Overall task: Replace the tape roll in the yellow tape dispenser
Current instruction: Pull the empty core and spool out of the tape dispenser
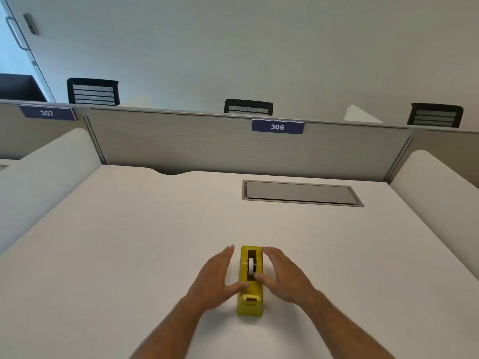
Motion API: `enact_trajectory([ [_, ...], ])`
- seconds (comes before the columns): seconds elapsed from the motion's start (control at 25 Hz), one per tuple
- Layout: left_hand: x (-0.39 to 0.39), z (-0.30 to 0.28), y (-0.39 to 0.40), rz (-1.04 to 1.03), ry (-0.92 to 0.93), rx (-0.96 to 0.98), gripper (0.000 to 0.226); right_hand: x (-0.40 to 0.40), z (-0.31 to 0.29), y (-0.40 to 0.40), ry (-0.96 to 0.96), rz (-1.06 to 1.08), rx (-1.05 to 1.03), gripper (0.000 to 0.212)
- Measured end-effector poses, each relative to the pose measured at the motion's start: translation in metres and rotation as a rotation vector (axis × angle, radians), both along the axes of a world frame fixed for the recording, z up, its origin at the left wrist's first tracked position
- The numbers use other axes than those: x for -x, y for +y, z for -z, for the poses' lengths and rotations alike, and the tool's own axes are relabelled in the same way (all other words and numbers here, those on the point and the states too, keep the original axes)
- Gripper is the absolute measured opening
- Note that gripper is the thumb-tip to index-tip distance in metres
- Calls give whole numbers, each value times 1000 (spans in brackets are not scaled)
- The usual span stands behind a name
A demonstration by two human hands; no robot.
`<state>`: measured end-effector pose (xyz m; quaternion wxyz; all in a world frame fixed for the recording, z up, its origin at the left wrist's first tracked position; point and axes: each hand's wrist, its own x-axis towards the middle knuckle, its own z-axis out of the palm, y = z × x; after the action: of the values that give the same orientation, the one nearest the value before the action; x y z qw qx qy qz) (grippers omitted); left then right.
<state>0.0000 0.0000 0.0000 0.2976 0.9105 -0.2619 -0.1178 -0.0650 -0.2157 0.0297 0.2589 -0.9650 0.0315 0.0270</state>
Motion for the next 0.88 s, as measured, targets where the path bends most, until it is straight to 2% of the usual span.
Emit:
enact_trajectory([
  [0.32,0,-3,-18,78,59,28,107,-15,-5,4,31,-53,55,70],
  [0.88,-5,-3,-18,80,113,48,116,-35,-15,13,17,-81,200,54],
])
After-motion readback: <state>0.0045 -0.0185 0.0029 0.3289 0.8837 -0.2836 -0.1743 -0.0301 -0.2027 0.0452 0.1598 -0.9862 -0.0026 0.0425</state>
